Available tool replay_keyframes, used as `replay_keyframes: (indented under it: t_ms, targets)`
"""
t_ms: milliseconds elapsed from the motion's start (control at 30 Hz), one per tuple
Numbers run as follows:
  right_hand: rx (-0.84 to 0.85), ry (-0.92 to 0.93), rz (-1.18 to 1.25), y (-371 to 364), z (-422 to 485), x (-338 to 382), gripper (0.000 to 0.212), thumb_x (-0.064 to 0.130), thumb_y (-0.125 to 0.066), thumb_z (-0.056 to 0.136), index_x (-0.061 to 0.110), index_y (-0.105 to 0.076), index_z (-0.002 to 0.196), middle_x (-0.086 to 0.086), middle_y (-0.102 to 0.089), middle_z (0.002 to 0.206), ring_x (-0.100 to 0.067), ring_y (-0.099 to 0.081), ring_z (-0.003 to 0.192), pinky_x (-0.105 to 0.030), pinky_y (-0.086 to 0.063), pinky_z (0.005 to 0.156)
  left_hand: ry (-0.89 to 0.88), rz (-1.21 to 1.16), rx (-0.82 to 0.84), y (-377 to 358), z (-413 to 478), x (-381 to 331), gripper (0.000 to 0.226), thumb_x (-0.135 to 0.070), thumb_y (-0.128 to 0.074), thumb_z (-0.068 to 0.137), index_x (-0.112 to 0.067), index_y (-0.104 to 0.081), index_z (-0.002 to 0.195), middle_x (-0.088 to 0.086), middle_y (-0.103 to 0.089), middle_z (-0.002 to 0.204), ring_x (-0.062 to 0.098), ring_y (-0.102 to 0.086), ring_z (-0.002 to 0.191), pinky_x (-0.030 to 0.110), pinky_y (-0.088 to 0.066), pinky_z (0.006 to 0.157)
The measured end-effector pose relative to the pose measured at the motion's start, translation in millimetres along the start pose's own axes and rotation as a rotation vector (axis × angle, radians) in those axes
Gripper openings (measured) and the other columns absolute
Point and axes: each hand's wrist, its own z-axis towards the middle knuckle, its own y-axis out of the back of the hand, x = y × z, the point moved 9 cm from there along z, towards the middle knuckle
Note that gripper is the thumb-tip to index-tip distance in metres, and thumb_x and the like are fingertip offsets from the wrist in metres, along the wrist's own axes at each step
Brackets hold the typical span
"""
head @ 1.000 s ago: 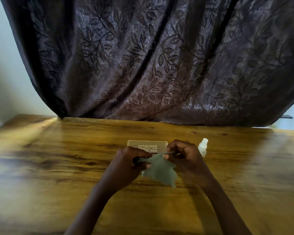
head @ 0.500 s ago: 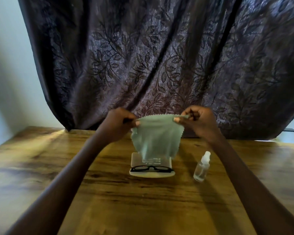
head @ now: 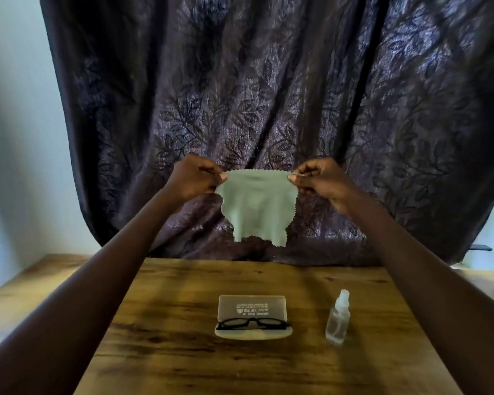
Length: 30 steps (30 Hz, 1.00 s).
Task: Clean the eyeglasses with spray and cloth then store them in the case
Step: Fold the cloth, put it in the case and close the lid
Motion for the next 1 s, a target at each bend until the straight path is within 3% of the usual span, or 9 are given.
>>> replay_keyframes:
  t_ms: [67, 167, 367, 467, 567, 667, 733, 900, 1000]
  targets:
    - [-0.016, -0.067, 0.001, 0, 2, -4, 0.007, 0.004, -0.067, 0.08, -0.001, -0.063, 0.08, -0.007, -0.057, 0.059, -0.005, -0.051, 0.042, -0.024, -0.041, 0.047, 0.048, -0.003, 0.014, -3, 2, 2, 0.008, -0.005, -0.067, 0.078, 0.003, -0.068, 0.082, 0.01, -0.064, 0.063, 0.009, -0.056, 0.05, 0.013, -0.048, 0.048]
    - [-0.045, -0.228, 0.104, -5, 1, -14, 0.011, -0.001, -0.068, 0.078, -0.005, -0.06, 0.072, -0.006, -0.057, 0.047, -0.005, -0.05, 0.032, -0.016, -0.039, 0.034, 0.137, 0.03, 0.039, -11, 1, 3, 0.01, -0.004, -0.067, 0.078, 0.005, -0.066, 0.073, -0.001, -0.058, 0.041, 0.004, -0.051, 0.033, 0.012, -0.041, 0.036]
    - [0.055, -0.394, 0.27, -42, -5, -13, 0.02, -0.003, -0.064, 0.08, -0.001, -0.056, 0.062, -0.003, -0.055, 0.032, -0.006, -0.048, 0.026, -0.011, -0.036, 0.027, 0.216, -0.013, 0.092, -36, -2, -8, 0.016, 0.002, -0.066, 0.076, 0.008, -0.059, 0.063, 0.0, -0.052, 0.028, 0.005, -0.048, 0.025, 0.013, -0.038, 0.03]
    - [0.088, -0.411, 0.308, -55, -6, -6, 0.021, -0.003, -0.063, 0.081, -0.001, -0.056, 0.061, -0.004, -0.055, 0.032, -0.005, -0.046, 0.024, -0.01, -0.036, 0.027, 0.19, 0.049, 0.106, -42, 0, -18, 0.013, 0.001, -0.066, 0.076, 0.011, -0.062, 0.07, 0.006, -0.059, 0.04, 0.008, -0.051, 0.03, 0.017, -0.045, 0.035]
    - [0.1, -0.409, 0.359, -61, -7, 1, 0.022, -0.005, -0.06, 0.082, -0.002, -0.055, 0.061, -0.006, -0.055, 0.032, -0.005, -0.047, 0.024, -0.01, -0.034, 0.026, 0.149, 0.113, 0.127, -45, 0, -28, 0.01, 0.002, -0.062, 0.078, 0.01, -0.062, 0.072, 0.018, -0.064, 0.065, 0.018, -0.058, 0.048, 0.03, -0.052, 0.057]
    - [0.112, -0.406, 0.394, -62, -7, 6, 0.018, -0.004, -0.059, 0.083, -0.004, -0.056, 0.065, -0.007, -0.058, 0.035, -0.005, -0.049, 0.026, -0.011, -0.034, 0.026, 0.078, 0.173, 0.134, -47, -1, -38, 0.022, 0.005, -0.058, 0.079, -0.001, -0.059, 0.058, 0.011, -0.056, 0.055, 0.006, -0.051, 0.035, 0.025, -0.049, 0.053]
    - [0.129, -0.404, 0.386, -63, -7, 9, 0.02, 0.001, -0.055, 0.087, -0.003, -0.056, 0.068, -0.006, -0.06, 0.037, -0.006, -0.051, 0.027, -0.01, -0.034, 0.026, 0.036, 0.211, 0.141, -49, -2, -42, 0.025, 0.005, -0.056, 0.08, -0.002, -0.057, 0.055, 0.009, -0.052, 0.052, 0.011, -0.049, 0.038, 0.025, -0.045, 0.055]
    - [0.149, -0.389, 0.343, -60, -6, 9, 0.026, 0.014, -0.045, 0.095, 0.003, -0.058, 0.075, -0.004, -0.066, 0.046, -0.011, -0.06, 0.036, -0.01, -0.036, 0.03, -0.091, 0.309, 0.179, -53, -5, -52, 0.018, 0.0, -0.064, 0.077, 0.014, -0.063, 0.088, 0.021, -0.065, 0.08, 0.022, -0.057, 0.068, 0.03, -0.049, 0.077]
    - [0.217, -0.33, 0.287, -60, -9, 12, 0.025, 0.015, -0.045, 0.095, 0.001, -0.062, 0.083, -0.003, -0.07, 0.054, -0.012, -0.062, 0.04, -0.011, -0.037, 0.032, -0.129, 0.365, 0.18, -51, -5, -53, 0.019, 0.0, -0.066, 0.076, 0.011, -0.065, 0.091, 0.019, -0.067, 0.084, 0.006, -0.055, 0.051, 0.017, -0.049, 0.066]
